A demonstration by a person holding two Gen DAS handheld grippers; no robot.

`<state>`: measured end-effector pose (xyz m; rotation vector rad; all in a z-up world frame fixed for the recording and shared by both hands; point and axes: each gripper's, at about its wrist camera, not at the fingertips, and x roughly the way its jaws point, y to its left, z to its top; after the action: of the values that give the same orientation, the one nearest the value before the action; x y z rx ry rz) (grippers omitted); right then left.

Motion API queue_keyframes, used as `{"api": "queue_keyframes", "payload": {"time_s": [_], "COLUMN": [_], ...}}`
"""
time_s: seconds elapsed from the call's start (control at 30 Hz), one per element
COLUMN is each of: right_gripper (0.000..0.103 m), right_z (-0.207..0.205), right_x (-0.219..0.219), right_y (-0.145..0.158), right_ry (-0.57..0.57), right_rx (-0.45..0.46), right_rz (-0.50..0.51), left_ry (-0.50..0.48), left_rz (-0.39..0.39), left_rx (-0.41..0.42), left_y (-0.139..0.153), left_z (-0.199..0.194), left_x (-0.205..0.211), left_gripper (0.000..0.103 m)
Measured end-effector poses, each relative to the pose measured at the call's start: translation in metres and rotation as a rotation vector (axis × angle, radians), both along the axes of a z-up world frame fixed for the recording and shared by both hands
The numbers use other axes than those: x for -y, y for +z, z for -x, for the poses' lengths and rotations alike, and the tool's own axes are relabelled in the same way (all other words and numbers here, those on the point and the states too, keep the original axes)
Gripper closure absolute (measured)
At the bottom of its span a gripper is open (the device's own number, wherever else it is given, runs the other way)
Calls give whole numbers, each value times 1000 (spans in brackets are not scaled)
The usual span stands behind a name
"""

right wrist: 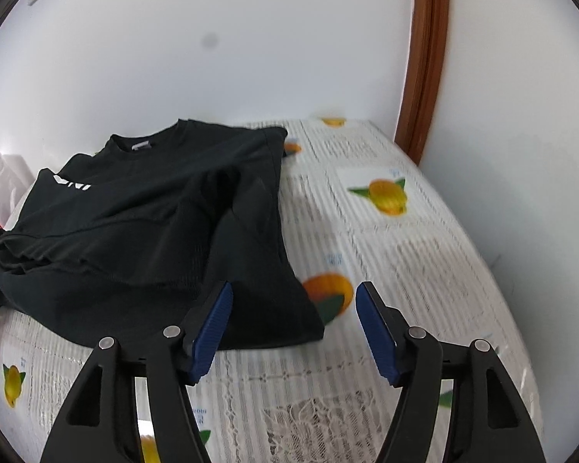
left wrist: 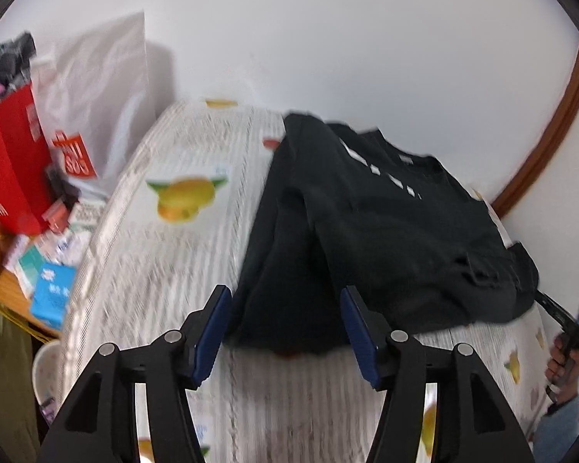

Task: Fold small clothes
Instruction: 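Grasp the sweatshirt hem with both grippers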

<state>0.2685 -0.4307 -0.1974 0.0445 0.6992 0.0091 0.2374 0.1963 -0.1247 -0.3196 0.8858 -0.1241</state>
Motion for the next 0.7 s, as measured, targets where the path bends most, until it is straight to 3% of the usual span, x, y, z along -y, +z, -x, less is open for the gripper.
{"api": "queue_keyframes", "payload": {"time_s": [0.13,0.27,0.3,0.33,0.37,0.4,0.43,0.53,0.7], "right_gripper": [37,37,44,62,73,76,88,91,92], "right_z": [-8,-22,-25,-26,-27,-27,-24,-14,2], "right_x": [1,1,0,-2,-3,-5,-9,-15,-13], "right_y": [-10,-20,-23,-24,-25,-25,-23,-20,-17], "right_ry": [6,0,3,16,30,38,40,55,58], "right_rx": [-18,-43,-49,-53,-60,-56,-33,-5,-6], "right_rz": [-62,-90,-95,-100,-104,-101,-80,-51,-54], "left_ry": [-12,-15,-21,-24,-25,-24,-25,-26,-34], "left_rz": [-25,28,39,46,51,47,39,34,11], "left_rx": [-36,-57,-56,-56,-57,-58,-56,-39,-22], "left_y": [-17,-29,-31,-31,-33,-34,-34,-32,-23], "left_z": [-3,-11,-12,-13,-13,-14,-14,-9,7], "left_x": [5,3,3,3,3,3,4,6,9], "left_gripper": [47,47,53,61,66,76,87,93,93]}}
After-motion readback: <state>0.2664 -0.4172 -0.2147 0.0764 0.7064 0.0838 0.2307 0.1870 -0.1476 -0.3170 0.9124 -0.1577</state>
